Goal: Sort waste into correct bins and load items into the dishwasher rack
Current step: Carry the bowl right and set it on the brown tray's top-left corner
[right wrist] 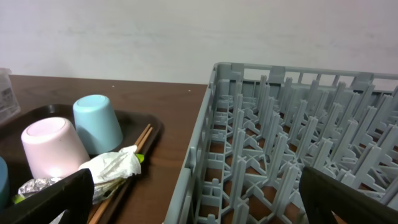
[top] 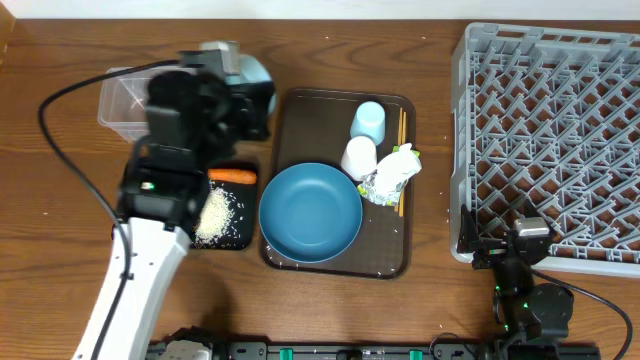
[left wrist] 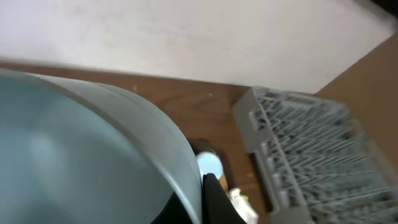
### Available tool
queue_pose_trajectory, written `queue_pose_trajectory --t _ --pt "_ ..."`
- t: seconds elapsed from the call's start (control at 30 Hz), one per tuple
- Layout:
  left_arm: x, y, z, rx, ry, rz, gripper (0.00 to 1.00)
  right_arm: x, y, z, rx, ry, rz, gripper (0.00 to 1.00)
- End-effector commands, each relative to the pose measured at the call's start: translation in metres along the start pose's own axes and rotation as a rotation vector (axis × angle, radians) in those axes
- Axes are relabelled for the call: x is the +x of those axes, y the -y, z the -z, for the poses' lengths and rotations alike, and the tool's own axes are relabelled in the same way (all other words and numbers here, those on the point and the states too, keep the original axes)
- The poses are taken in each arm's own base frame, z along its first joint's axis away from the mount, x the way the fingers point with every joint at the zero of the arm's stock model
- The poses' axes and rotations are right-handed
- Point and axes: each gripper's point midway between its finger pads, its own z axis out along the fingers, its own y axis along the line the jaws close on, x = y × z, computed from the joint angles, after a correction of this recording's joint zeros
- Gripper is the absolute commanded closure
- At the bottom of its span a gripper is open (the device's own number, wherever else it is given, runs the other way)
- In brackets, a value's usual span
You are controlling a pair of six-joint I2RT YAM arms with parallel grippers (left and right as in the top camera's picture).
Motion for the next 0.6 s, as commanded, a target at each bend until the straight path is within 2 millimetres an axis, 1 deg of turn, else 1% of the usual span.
queue_pose_trajectory --t 0.0,0.1,0.2,0.23,0.33,0.37,0.4,0.47,0.57 --pt "-0.02 0.008 -0.003 -0.126 0.093 -0.207 0.94 0.0 0.003 0.0 0.013 0.0 -0.011 0.01" --pt "-0.007 0.016 -0.02 -0.161 0.071 -0.254 0.94 0.0 0.003 0.0 0.013 0.0 -0.011 0.01" --pt "0.017 0.015 -0.045 -0.166 -0.001 -0.264 0.94 0.0 0.003 0.0 0.013 0.0 -0.011 0.01" --pt "0.028 0.011 -0.056 -0.172 -0.035 -0.266 0.94 0.0 0.003 0.0 0.013 0.0 -0.011 0.01" --pt "0.051 -0.001 -0.082 -0.189 -0.098 -0.266 0.94 0.0 0.003 0.0 0.013 0.0 -0.011 0.01" --pt "0.061 -0.007 -0.094 -0.197 -0.123 -0.265 0.94 0.0 0.003 0.0 0.013 0.0 -0.011 0.01" --pt "0.067 -0.011 -0.102 -0.201 -0.136 -0.265 0.94 0.0 0.003 0.0 0.013 0.0 -0.011 0.01" --pt "0.078 -0.017 -0.117 -0.205 -0.152 -0.265 0.94 0.0 0.003 0.0 0.013 0.0 -0.011 0.01" --pt "0.085 -0.021 -0.132 -0.204 -0.149 -0.265 0.94 0.0 0.003 0.0 0.013 0.0 -0.011 0.01"
